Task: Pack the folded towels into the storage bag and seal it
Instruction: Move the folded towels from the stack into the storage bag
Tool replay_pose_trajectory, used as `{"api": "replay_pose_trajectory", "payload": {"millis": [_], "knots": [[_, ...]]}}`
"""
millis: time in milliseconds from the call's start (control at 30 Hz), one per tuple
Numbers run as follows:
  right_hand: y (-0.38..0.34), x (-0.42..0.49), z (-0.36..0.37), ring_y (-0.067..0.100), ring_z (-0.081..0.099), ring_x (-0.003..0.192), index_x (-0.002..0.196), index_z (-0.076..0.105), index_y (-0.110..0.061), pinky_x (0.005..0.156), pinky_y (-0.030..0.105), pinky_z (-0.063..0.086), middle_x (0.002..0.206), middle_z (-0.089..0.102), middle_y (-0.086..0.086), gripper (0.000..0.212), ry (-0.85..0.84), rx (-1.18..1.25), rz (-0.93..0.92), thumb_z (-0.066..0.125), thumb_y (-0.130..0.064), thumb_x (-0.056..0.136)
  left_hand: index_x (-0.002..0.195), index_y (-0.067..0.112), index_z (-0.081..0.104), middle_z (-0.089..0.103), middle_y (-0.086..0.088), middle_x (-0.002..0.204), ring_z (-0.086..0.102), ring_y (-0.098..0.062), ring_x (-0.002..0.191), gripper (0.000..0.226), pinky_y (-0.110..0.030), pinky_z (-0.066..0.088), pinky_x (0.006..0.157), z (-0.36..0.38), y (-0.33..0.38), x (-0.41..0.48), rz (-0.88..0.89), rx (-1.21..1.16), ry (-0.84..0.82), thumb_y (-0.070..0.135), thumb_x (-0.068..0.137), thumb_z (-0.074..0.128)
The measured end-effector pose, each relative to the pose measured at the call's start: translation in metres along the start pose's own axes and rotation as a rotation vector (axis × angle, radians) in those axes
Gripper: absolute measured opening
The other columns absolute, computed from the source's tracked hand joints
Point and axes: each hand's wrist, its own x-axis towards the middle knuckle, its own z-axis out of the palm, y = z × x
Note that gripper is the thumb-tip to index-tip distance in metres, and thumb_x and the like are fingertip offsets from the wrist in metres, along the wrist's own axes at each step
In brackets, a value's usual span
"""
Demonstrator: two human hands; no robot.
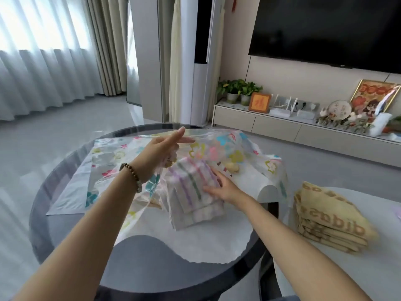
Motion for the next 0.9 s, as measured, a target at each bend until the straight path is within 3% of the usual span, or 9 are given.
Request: {"api": "replay_pose_trajectory", "payload": {"millis": [67,100,267,367,467,500,533,767,900], "knots": [[0.006,-0.005,0.007,0.019,0.032,0.139,0.147,0.027,-0.02,0.115,0.035,0.028,0.152,0.031,0.002,0.075,0.152,-0.338,-0.141,0.067,-0.033,0.086,0.097,0.028,0.074,0.028,0.014,0.087,0.05,-0.023,0.054,0.048,-0.016,0.035,0.052,0.0,-0.002,-0.002,-0.007,0.029,0.019,0.064,0.076,0.05],[0.008,-0.007,0.011,0.02,0.028,0.141,0.147,0.028,-0.018,0.116,0.033,0.024,0.154,0.027,0.003,0.072,0.235,-0.496,-0.263,0.064,-0.037,0.088,0.097,0.028,0.074,0.06,0.003,0.058,0.051,-0.019,0.055,0.048,-0.017,0.035,0.051,0.001,-0.002,-0.003,-0.006,0.017,0.016,0.064,0.076,0.051],[0.024,-0.016,0.049,0.031,-0.009,0.148,0.148,0.026,-0.033,0.118,0.051,-0.005,0.162,0.001,0.006,0.059,0.073,-1.144,-0.766,0.044,-0.048,0.095,0.096,0.026,0.074,0.024,0.011,0.051,0.021,-0.008,0.047,0.046,-0.017,0.022,0.044,0.005,-0.006,-0.002,-0.013,-0.041,-0.029,0.061,0.079,0.051],[0.042,-0.008,0.067,0.025,-0.026,0.142,0.146,0.024,-0.044,0.11,0.049,-0.026,0.161,-0.007,0.002,0.055,-0.079,-1.234,-0.675,0.04,-0.054,0.094,0.098,0.026,0.073,0.048,0.008,0.045,0.038,-0.012,0.043,0.045,-0.013,0.039,0.045,0.004,-0.009,-0.003,-0.011,-0.035,-0.043,0.06,0.081,0.049],[0.051,0.012,0.07,0.029,-0.032,0.141,0.145,0.015,-0.051,0.109,0.054,-0.024,0.16,-0.017,-0.004,0.056,-0.079,-1.391,-0.513,0.033,-0.059,0.093,0.098,0.027,0.074,0.028,0.019,0.085,0.065,-0.024,0.082,0.046,-0.022,0.053,0.074,0.002,-0.01,-0.003,0.009,-0.009,-0.017,0.062,0.08,0.049],[0.049,0.02,0.068,0.031,-0.031,0.141,0.145,0.013,-0.052,0.11,0.055,-0.023,0.159,-0.018,-0.005,0.055,-0.072,-1.413,-0.478,0.031,-0.059,0.094,0.095,0.029,0.074,0.045,0.031,0.058,0.067,-0.015,0.079,0.045,-0.02,0.054,0.071,0.001,-0.01,-0.003,0.012,-0.001,-0.006,0.062,0.079,0.049],[0.047,0.028,0.065,0.031,-0.03,0.141,0.145,0.012,-0.053,0.11,0.056,-0.021,0.159,-0.019,-0.006,0.054,-0.069,-1.432,-0.452,0.03,-0.059,0.094,0.092,0.031,0.075,0.072,0.018,0.082,0.063,-0.004,0.082,0.043,-0.019,0.049,0.07,0.0,-0.011,-0.001,0.01,0.01,0.007,0.063,0.078,0.049],[0.031,0.047,0.048,0.029,-0.031,0.141,0.144,0.018,-0.054,0.11,0.053,-0.022,0.159,-0.019,-0.011,0.051,-0.078,-1.418,-0.362,0.031,-0.059,0.094,0.081,0.036,0.076,0.068,0.033,0.089,0.058,0.016,0.089,0.035,-0.021,0.039,0.078,0.004,-0.007,0.003,0.012,0.03,0.004,0.059,0.076,0.05],[0.026,0.017,0.041,0.023,-0.034,0.14,0.143,0.03,-0.048,0.113,0.046,-0.022,0.16,-0.016,-0.01,0.05,-0.138,-1.243,-0.479,0.039,-0.055,0.094,0.087,0.035,0.075,0.058,-0.001,0.092,0.05,-0.015,0.08,0.038,-0.019,0.041,0.071,0.014,-0.016,0.002,0.023,0.026,0.028,0.061,0.077,0.05]]}}
